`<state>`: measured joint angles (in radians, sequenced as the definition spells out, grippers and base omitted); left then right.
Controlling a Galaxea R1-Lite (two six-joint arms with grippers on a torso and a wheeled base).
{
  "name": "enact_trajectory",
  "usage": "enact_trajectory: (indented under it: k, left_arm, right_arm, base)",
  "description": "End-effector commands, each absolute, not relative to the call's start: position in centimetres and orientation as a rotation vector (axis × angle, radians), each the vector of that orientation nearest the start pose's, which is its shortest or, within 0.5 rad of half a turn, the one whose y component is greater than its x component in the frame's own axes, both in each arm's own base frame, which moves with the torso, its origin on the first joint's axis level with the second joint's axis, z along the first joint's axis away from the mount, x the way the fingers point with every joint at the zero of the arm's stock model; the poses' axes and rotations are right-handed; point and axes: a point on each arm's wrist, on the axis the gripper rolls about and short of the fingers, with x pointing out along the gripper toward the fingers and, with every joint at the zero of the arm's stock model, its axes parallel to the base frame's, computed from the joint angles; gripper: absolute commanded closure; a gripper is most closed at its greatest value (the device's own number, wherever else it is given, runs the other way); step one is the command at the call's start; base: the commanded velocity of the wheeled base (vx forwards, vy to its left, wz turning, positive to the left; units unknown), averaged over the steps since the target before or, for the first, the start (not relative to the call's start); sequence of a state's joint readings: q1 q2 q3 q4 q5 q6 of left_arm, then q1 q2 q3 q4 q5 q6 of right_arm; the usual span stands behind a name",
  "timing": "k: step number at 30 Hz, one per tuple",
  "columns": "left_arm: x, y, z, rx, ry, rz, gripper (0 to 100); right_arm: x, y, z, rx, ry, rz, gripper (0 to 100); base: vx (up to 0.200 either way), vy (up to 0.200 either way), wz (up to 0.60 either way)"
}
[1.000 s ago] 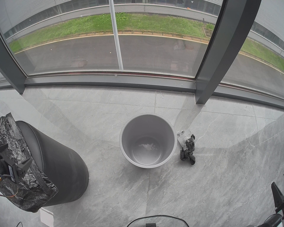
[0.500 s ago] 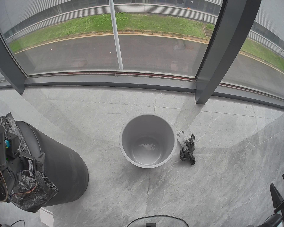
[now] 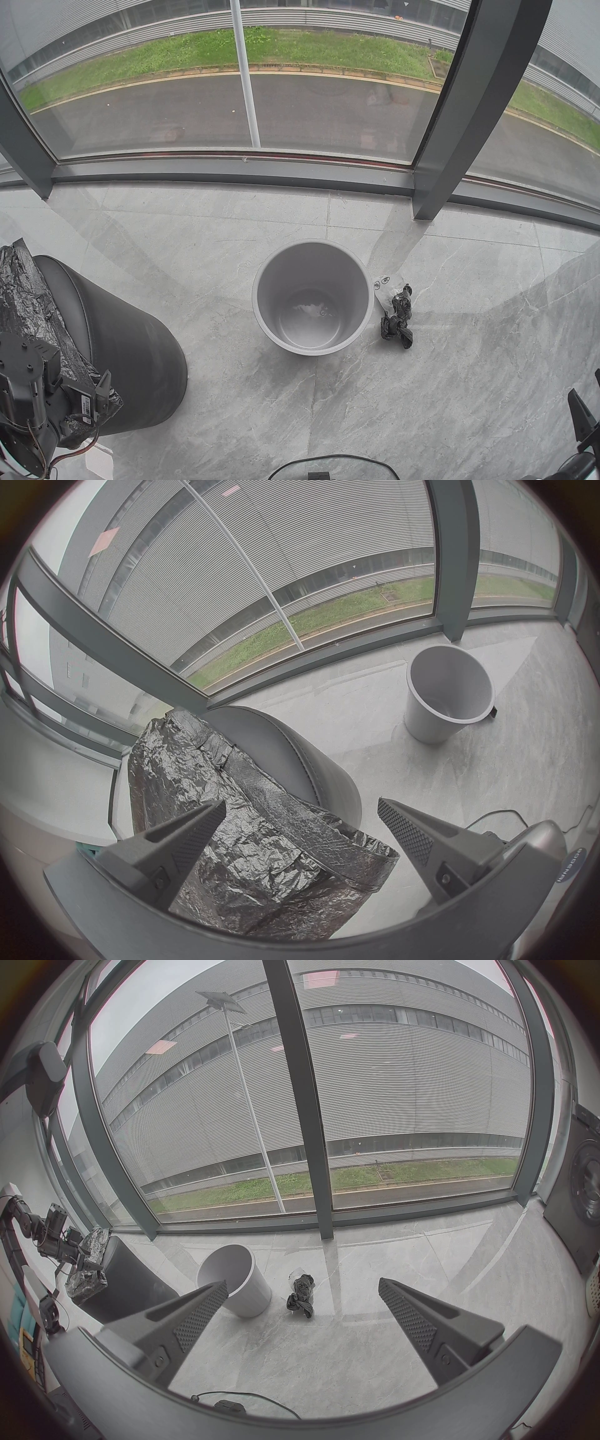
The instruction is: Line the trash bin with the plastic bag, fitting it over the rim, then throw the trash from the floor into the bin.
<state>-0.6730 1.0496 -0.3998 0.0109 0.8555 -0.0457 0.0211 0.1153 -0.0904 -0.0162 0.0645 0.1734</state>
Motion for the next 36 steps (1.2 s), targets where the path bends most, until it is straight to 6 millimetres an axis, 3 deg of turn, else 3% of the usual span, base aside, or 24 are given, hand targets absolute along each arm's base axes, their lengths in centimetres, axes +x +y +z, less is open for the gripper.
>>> enact_trajectory:
  k: [1, 17, 28, 36]
  left_arm:
    - [9.4, -5.4, 15.4, 0.396, 0.468, 0.182, 0]
    - [9.6, -5.5, 13.8, 0.469, 0.526, 0.219, 0]
    - [7.5, -3.5, 12.5, 0.508, 0.524, 0.263, 0]
    - [7.2, -3.3, 12.4, 0.499, 0.519, 0.244, 0]
  right_arm:
    - [-1.9, 0.1, 10.4, 0.173, 0.018, 0.086, 0]
    - [-2.0, 0.1, 10.4, 0.173, 0.008, 0.089, 0]
    - [-2.0, 0.1, 10.4, 0.173, 0.005, 0.091, 0]
    - [-2.0, 0.1, 10.4, 0.173, 0.005, 0.092, 0]
  base:
    - [0.000, 0.000, 0.00]
    - [0.000, 0.000, 0.00]
    - [0.000, 0.000, 0.00]
    - [0.000, 0.000, 0.00]
